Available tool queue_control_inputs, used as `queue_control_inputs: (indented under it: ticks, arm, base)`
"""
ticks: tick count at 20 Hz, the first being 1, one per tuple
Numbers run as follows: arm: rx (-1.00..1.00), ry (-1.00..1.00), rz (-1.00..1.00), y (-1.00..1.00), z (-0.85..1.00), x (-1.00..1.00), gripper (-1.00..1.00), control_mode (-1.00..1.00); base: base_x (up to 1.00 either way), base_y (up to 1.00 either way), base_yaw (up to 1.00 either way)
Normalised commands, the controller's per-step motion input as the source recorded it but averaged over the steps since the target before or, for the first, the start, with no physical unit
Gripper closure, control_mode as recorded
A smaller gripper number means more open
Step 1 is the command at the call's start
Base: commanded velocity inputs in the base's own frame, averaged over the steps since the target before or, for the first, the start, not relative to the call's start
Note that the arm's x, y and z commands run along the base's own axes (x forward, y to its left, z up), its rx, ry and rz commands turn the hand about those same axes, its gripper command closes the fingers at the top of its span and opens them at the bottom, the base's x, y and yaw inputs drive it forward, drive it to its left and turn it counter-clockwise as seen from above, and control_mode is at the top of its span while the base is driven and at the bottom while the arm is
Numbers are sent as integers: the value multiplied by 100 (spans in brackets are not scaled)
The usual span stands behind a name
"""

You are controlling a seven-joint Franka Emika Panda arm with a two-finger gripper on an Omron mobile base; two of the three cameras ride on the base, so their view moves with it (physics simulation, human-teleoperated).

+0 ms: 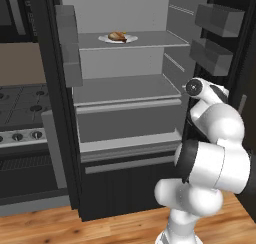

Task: Retrieve the chicken drumstick from the fridge and place it on the saucepan with marinade on the stove.

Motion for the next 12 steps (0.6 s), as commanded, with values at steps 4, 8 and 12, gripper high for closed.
queue_control_inputs:
  ticks: [4, 8, 12]
  arm:
    - [3, 2, -14, -77, 6, -12, -100, -100]
    - [1, 8, 0, 54, 54, 0, -100, -100]
    - [0, 23, 15, 100, 64, -5, -100, -100]
  base:
    - [0, 0, 0]
    - [0, 0, 0]
    - [0, 0, 0]
